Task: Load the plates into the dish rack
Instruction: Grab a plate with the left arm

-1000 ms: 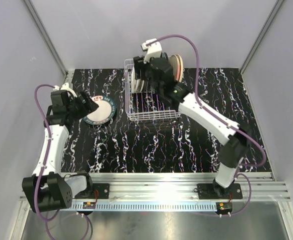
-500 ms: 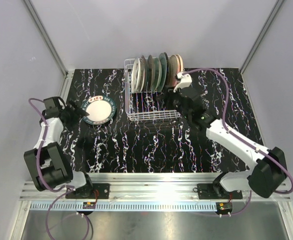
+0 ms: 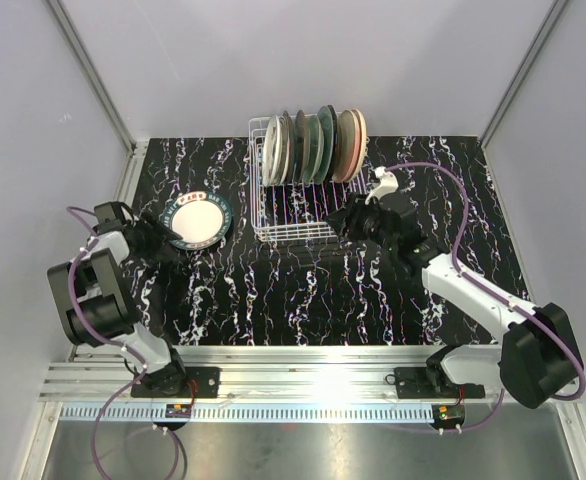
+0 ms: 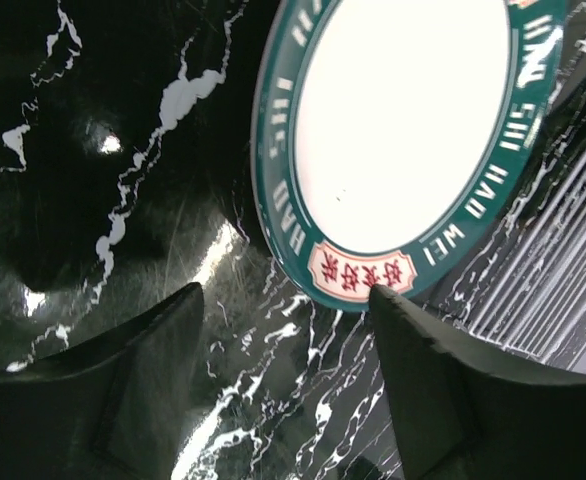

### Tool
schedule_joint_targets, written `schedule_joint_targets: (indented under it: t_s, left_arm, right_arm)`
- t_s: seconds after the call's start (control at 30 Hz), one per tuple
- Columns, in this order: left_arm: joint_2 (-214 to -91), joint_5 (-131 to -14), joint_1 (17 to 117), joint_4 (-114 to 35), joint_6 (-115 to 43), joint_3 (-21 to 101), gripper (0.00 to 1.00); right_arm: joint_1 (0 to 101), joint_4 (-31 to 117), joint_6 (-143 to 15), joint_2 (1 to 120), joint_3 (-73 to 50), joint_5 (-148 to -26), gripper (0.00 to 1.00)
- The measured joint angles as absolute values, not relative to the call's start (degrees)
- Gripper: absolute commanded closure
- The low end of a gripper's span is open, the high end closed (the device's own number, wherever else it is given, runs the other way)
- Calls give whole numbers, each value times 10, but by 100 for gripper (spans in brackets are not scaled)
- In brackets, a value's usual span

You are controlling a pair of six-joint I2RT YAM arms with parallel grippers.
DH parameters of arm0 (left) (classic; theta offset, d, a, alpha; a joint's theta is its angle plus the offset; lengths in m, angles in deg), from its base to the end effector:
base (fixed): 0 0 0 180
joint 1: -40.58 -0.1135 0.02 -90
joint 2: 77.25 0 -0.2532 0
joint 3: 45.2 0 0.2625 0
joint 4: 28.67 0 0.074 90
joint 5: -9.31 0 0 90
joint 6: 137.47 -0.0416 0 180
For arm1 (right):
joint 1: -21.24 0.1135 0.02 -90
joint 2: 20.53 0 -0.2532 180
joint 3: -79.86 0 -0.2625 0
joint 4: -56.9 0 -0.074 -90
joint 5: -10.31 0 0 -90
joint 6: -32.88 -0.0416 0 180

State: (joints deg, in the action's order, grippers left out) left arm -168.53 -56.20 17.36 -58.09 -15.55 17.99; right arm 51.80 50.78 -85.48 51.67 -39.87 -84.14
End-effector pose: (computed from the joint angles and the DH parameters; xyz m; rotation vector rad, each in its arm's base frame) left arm 0.2984 0.1093 0.1487 -1.0353 2.3306 -0.6070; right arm 0.2646 0.1600 0.2645 -0.0929 1.9580 0.7658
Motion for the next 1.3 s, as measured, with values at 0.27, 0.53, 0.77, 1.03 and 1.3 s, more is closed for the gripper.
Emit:
schedule_joint_targets:
  t_s: [0.27, 0.53, 0.77, 1.03, 1.3]
  left_arm:
    - [-1735, -543, 174, -546, -146, 180, 41]
    - [-1759, -532, 173, -518, -131, 185, 53]
    - [-1765, -534, 173, -506, -118, 185, 61]
    - [-1768, -542, 175, -501, -112, 185, 67]
    - [-1776, -549, 180, -494, -105, 187, 78]
  right_arm:
    - [489, 533, -865, 514, -407, -876, 52]
    - [485, 544, -872, 514, -407, -889, 53]
    - [485, 545, -879, 514, -411, -889, 54]
    - [485, 539, -889, 494, -418, -888, 56]
    - [485, 517, -893, 457, -420, -883, 57]
